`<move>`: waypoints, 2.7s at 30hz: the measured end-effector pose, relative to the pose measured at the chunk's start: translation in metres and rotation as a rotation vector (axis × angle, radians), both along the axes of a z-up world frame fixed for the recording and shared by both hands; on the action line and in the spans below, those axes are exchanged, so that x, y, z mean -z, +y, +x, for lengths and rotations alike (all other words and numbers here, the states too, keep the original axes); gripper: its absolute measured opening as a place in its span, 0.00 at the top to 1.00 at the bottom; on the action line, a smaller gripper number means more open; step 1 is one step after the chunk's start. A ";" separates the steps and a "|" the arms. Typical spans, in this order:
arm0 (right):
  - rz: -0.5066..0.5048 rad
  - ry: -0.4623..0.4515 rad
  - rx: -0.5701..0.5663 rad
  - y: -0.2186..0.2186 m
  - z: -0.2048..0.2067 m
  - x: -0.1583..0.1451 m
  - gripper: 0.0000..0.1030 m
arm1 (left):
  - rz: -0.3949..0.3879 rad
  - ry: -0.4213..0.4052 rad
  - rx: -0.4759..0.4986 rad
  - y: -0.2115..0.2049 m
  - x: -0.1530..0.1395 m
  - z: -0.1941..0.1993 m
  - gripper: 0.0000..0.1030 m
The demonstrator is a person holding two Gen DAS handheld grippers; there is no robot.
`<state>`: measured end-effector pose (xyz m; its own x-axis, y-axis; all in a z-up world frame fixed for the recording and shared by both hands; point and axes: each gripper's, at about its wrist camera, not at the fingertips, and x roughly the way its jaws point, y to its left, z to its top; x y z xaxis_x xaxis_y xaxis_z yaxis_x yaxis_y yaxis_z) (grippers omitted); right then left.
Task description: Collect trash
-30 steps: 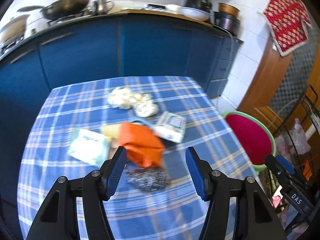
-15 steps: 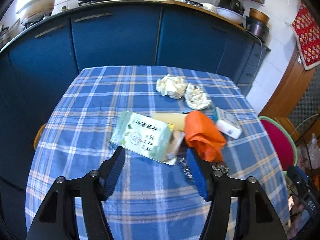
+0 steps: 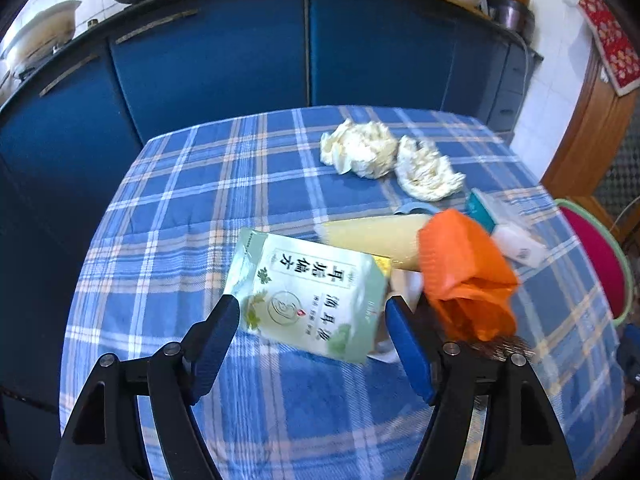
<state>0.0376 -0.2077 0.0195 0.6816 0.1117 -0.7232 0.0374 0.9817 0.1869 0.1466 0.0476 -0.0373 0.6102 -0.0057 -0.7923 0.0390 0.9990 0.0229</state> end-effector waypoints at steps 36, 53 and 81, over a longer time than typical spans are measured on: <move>-0.041 0.040 -0.142 0.058 0.017 0.011 0.21 | -0.236 0.013 -0.107 0.078 -0.008 -0.032 0.42; -0.035 0.057 -0.094 0.043 0.015 0.015 0.21 | -0.072 0.059 -0.026 0.059 0.012 0.015 0.28; -0.012 0.061 -0.160 0.068 0.019 0.018 0.21 | -0.126 -0.048 -0.070 0.059 0.001 -0.018 0.43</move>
